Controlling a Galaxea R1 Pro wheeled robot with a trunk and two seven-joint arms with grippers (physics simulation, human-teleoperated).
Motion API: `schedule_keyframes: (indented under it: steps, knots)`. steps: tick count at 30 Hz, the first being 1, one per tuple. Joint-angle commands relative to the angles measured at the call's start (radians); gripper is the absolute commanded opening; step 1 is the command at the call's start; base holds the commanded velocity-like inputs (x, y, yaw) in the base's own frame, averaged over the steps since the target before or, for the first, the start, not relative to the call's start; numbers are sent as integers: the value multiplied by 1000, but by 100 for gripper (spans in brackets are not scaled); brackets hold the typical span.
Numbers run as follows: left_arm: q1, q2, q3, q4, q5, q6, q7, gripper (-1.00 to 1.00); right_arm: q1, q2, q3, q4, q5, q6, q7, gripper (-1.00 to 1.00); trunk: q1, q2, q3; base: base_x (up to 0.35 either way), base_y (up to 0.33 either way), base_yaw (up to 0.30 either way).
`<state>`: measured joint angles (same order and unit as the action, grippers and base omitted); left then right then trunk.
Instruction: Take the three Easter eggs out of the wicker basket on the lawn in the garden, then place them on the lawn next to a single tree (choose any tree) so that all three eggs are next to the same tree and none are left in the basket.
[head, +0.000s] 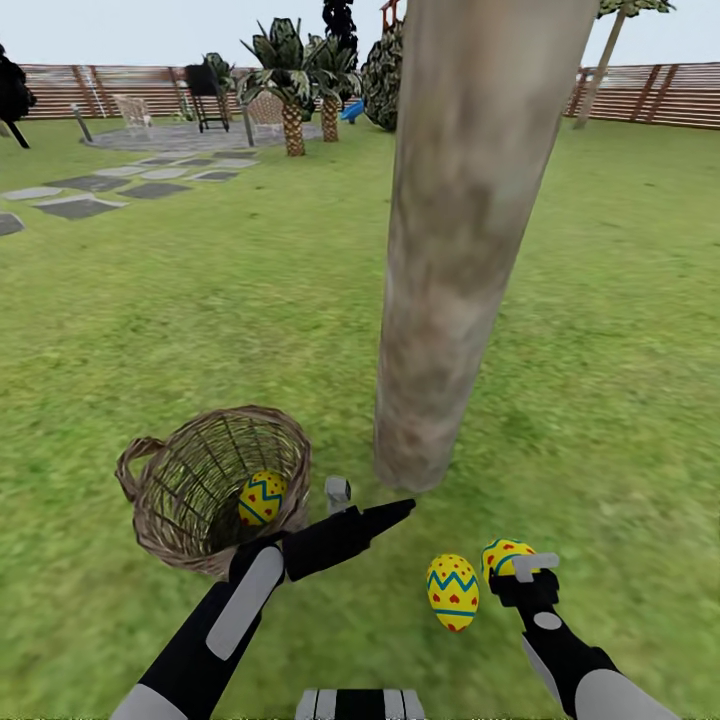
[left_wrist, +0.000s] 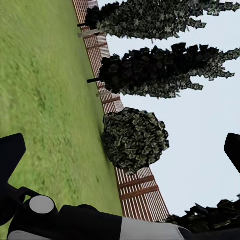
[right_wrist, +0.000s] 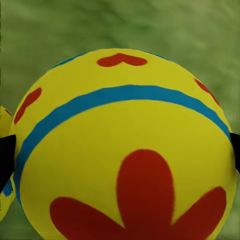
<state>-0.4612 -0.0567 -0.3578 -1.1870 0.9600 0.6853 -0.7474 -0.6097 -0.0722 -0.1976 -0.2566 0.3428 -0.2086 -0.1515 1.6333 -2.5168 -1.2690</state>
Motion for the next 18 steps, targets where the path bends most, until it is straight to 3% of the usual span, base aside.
schedule_keyframes:
  steps: [1,18]
  knots:
    - [0,0,0,0,6,7,0,100,-1,0,-7,1,12,-5,-2,-100,0,-1,-5,0,0,0]
    - [0,0,0,0,8,7,0,100,-1,0,-8,0,7,-3,-3,-100,8,-5,-70,0,0,0]
